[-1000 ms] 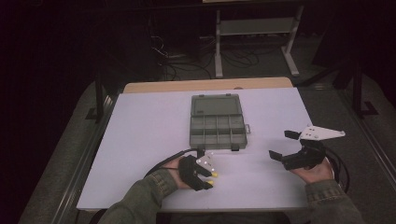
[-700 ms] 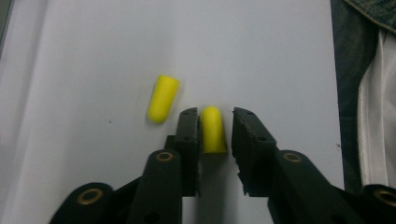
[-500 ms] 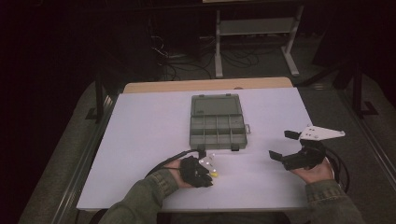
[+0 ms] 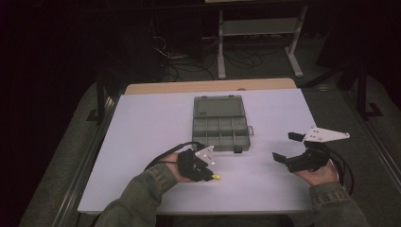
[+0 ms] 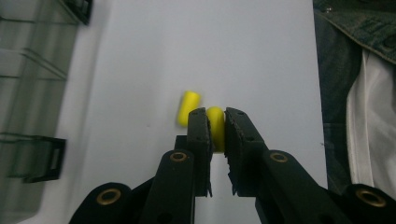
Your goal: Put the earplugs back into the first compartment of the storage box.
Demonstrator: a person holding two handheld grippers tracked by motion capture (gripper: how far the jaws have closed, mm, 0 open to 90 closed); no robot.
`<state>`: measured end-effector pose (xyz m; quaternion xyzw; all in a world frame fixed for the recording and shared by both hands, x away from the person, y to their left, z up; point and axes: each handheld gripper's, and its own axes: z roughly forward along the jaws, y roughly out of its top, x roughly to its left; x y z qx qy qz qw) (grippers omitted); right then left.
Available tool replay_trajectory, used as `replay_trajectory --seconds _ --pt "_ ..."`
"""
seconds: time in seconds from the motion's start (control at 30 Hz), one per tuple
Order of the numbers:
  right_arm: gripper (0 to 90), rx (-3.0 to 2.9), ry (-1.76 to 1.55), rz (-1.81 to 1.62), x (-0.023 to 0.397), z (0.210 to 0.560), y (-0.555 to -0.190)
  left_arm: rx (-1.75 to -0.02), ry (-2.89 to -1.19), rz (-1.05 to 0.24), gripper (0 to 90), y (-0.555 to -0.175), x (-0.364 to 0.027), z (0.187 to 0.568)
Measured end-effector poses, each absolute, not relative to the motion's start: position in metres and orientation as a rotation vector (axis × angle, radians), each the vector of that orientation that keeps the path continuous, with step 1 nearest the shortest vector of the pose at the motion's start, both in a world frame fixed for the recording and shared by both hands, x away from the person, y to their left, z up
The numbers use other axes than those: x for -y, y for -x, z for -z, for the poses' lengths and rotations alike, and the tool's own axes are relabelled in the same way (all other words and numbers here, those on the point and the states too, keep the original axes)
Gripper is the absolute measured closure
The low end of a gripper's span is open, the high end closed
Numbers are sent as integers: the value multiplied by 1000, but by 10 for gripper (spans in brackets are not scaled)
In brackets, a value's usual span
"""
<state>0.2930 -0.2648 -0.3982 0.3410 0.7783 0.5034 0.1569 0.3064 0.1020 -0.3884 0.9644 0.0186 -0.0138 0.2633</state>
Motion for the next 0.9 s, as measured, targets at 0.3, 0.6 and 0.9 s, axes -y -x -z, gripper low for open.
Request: replay_trajectory --seconds 0.3,0.6,0.9 --pt "0 -2228 -976 -1441 265 398 -293 -69 -2576 -20 806 -322 -110 368" --pt "0 -2231 -976 -1440 265 399 -293 -115 -2554 -59 806 -342 -118 356" --pt "0 -2234 -974 -1439 265 399 -293 -164 -2533 -83 807 -360 -127 348"
